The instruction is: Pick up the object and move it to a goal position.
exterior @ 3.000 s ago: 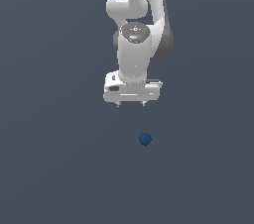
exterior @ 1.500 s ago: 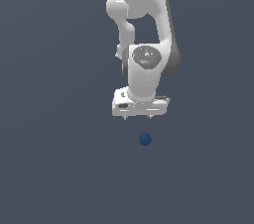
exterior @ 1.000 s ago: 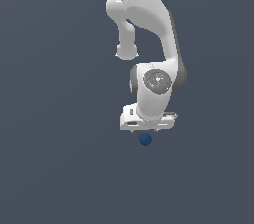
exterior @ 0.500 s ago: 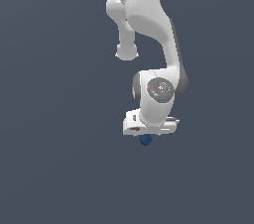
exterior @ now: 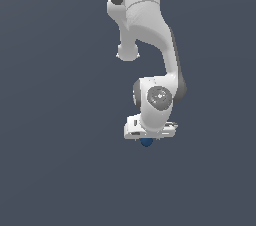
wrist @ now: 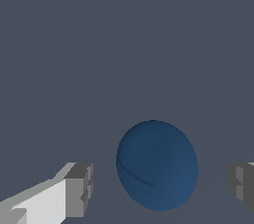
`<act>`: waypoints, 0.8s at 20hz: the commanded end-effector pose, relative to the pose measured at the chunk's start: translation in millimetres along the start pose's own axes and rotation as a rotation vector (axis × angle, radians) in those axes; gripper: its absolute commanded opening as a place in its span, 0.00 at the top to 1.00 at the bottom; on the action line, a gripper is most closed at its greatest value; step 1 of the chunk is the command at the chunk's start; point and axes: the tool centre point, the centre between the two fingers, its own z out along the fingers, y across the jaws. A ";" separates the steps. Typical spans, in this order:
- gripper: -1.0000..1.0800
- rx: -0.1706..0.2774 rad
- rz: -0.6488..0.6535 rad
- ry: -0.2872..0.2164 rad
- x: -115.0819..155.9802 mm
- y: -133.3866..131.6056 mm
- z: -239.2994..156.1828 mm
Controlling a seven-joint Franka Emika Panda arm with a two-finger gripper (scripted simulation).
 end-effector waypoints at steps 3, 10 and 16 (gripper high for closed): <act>0.04 0.000 0.000 -0.001 -0.5 -0.1 20.0; 1.00 0.000 0.000 -0.001 1.0 -0.3 22.1; 1.00 0.000 0.000 -0.001 1.0 -0.3 22.1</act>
